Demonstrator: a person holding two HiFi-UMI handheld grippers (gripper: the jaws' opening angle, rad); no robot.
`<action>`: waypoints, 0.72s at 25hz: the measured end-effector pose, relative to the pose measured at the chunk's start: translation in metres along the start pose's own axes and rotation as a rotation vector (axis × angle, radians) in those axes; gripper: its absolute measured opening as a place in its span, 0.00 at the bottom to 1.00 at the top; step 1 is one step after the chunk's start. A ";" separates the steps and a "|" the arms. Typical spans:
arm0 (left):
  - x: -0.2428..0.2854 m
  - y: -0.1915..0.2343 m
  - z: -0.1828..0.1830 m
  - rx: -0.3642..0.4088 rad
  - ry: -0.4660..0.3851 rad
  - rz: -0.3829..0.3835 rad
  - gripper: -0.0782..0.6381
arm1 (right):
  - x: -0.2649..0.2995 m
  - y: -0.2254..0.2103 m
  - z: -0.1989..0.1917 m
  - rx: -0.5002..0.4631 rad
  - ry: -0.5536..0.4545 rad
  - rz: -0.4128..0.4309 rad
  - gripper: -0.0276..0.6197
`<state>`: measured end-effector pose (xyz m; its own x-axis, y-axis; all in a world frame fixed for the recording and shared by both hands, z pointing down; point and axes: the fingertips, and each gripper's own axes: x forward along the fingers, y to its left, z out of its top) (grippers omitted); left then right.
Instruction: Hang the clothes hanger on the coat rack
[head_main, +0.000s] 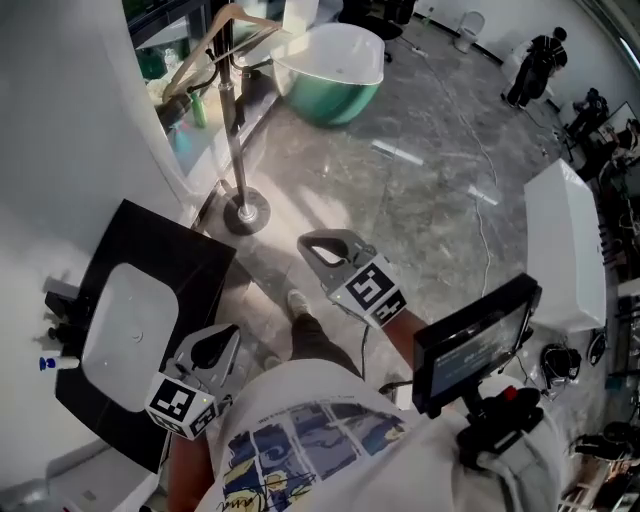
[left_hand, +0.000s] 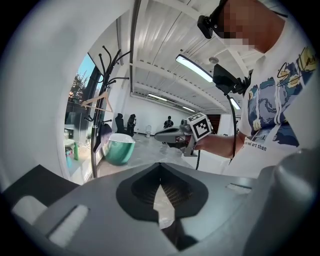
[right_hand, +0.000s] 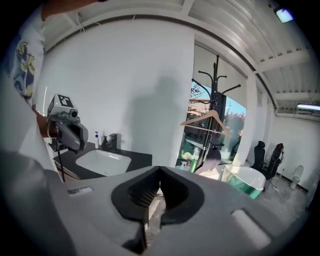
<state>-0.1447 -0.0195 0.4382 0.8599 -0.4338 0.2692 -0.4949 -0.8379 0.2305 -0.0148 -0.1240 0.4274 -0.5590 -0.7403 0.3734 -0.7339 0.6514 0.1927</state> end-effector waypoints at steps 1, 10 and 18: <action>-0.002 -0.002 -0.002 0.000 0.004 -0.008 0.11 | -0.002 0.011 -0.001 0.007 0.010 0.019 0.05; -0.005 -0.005 -0.005 0.019 0.017 -0.018 0.11 | -0.009 0.084 0.007 -0.005 0.057 0.166 0.05; -0.007 -0.004 -0.005 0.008 0.015 0.017 0.11 | -0.005 0.100 0.019 -0.039 0.020 0.217 0.05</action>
<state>-0.1497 -0.0113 0.4398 0.8493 -0.4431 0.2870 -0.5083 -0.8331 0.2179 -0.0927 -0.0578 0.4271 -0.6943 -0.5788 0.4279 -0.5814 0.8014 0.1407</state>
